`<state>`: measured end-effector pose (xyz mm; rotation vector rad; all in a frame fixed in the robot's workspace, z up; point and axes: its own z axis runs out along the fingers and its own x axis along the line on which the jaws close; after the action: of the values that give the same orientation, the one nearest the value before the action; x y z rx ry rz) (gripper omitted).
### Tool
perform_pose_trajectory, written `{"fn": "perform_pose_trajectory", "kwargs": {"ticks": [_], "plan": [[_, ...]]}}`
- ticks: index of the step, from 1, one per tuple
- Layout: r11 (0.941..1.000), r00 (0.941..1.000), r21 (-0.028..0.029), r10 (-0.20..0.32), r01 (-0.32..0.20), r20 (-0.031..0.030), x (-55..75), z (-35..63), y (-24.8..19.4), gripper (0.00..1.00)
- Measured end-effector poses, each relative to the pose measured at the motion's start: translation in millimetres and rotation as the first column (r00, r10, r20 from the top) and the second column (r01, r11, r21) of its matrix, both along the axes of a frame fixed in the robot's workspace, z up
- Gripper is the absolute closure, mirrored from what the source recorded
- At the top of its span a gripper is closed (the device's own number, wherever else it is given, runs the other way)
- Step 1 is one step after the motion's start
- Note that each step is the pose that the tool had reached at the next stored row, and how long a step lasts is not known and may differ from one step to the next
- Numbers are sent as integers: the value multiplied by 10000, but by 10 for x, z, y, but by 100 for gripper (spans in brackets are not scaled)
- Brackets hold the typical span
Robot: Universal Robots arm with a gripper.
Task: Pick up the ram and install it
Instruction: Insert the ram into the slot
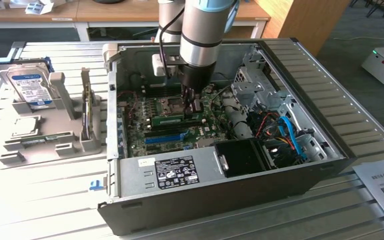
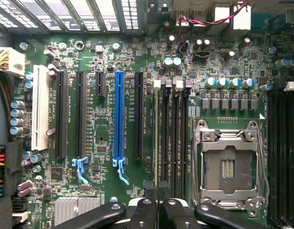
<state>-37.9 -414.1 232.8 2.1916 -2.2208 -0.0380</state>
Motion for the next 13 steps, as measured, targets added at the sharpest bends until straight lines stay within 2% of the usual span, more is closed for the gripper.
{"fn": "perform_pose_trajectory", "kwargs": {"ticks": [13], "plan": [[10000,10000,2,1,-1,0,0,-6,14,88]]}}
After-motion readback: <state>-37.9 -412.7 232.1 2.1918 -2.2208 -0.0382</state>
